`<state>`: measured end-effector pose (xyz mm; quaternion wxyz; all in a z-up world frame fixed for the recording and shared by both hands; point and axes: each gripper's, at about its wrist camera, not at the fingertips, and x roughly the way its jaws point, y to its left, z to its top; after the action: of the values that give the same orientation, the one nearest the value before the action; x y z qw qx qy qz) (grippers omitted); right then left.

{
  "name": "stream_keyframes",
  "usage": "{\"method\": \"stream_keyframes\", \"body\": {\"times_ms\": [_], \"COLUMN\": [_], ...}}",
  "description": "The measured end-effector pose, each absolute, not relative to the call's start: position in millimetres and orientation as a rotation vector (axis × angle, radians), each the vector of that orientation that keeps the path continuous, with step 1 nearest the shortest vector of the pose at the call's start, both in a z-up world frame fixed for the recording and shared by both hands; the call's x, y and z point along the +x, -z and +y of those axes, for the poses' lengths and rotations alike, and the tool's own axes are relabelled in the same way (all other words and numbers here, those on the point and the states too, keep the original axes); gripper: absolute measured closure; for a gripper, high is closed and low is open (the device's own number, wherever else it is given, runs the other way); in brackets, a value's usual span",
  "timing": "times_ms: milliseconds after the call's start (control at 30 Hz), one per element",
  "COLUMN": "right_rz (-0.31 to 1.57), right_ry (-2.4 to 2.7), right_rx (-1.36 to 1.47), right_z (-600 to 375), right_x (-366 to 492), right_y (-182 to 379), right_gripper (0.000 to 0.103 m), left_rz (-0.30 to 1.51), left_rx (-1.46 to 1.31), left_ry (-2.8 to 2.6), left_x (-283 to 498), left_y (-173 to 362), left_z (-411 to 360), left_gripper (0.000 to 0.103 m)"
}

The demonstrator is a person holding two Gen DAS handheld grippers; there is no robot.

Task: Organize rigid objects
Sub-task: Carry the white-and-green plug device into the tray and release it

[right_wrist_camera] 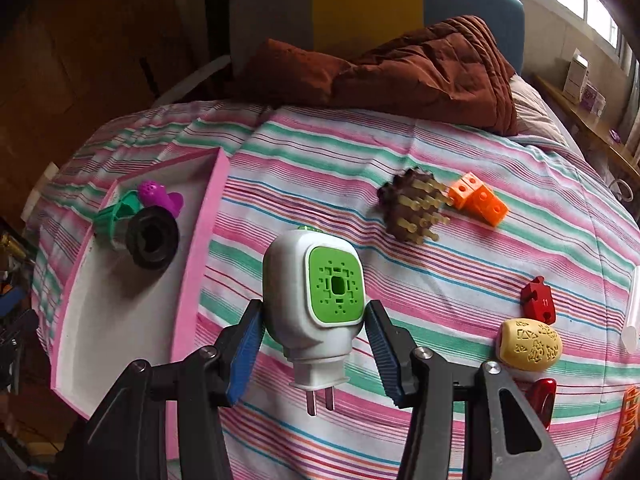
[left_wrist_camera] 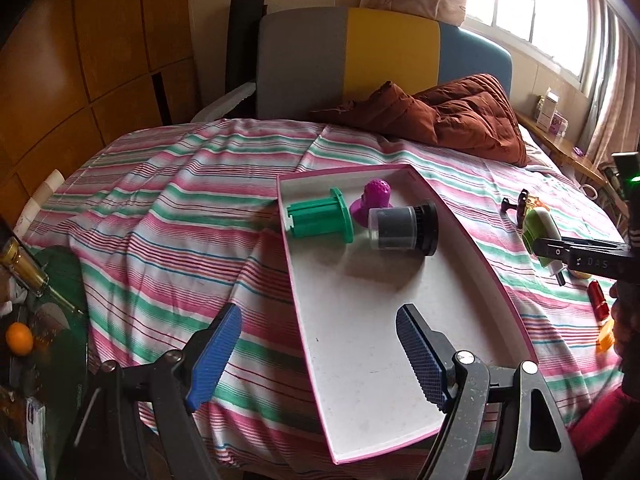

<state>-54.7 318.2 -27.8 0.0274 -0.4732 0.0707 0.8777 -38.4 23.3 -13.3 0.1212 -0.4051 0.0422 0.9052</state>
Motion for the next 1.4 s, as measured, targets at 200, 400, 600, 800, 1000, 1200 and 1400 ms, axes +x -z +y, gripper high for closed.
{"method": "stream_keyframes", "body": {"times_ms": [200, 400, 600, 800, 1000, 1200, 1400], "right_rz": [0.208, 0.188, 0.153, 0.154, 0.137, 0.153, 0.183], "right_ry": [-2.867, -2.967, -2.984, -2.903, -2.875, -2.892, -2.909], "right_rx": [-1.483, -1.592, -1.692, -1.787, -1.801, -1.803, -1.771], "right_z": [261, 195, 148, 128, 121, 120, 123], "right_x": [-65, -89, -117, -146, -153, -151, -146], "right_y": [5, 9, 26, 51, 62, 57, 50], "right_gripper": [0.051, 0.051, 0.051, 0.051, 0.051, 0.050, 0.050], "left_rz": [0.073, 0.041, 0.013, -0.005, -0.019, -0.018, -0.012], "left_rx": [-1.190, -1.197, -1.219, -1.237, -1.248, -1.246, -1.248], "left_ry": [-2.663, -2.679, -2.691, -2.694, -2.690, -2.692, -2.694], "left_x": [-41, -44, -48, -51, -52, -51, -49], "left_y": [13, 14, 17, 22, 25, 25, 25], "left_z": [8, -6, -18, -25, -28, -28, -28], "left_gripper": [0.023, 0.023, 0.023, 0.023, 0.023, 0.023, 0.023]}}
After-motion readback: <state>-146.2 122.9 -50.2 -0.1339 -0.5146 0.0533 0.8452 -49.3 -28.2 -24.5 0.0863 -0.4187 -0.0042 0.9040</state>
